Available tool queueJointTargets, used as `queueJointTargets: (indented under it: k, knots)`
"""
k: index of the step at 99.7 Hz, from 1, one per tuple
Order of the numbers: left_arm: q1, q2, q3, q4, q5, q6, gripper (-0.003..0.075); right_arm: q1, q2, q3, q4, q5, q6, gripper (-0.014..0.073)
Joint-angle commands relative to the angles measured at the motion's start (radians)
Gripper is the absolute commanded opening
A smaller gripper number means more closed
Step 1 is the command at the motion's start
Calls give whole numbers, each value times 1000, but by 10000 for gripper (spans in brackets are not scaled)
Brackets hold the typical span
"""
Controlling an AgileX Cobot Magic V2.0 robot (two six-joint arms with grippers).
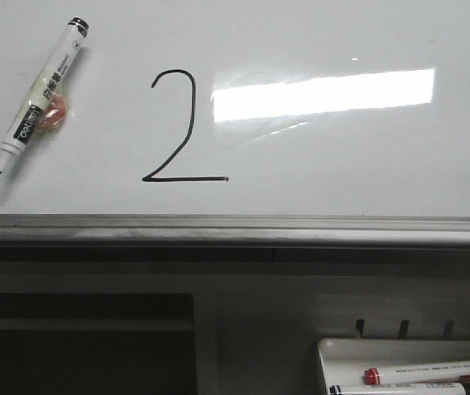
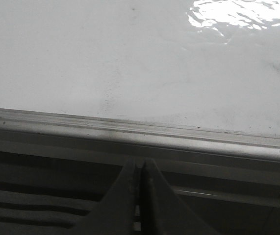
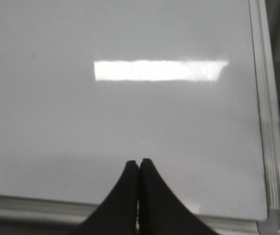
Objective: Write number 2 on whiteboard
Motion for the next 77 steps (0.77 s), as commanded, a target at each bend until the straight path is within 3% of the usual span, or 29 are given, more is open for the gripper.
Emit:
queueJointTargets:
  k: [1, 16, 77]
  knots:
    - [-8, -27, 11, -2, -71, -9, -20, -8, -21, 25, 5, 32, 0, -71]
    - [-8, -27, 11, -2, -71, -9, -20, -8, -21, 25, 38, 240, 0, -71]
    - [-8, -27, 11, -2, -71, -9, -20, -8, -21, 25, 38, 225, 0, -71]
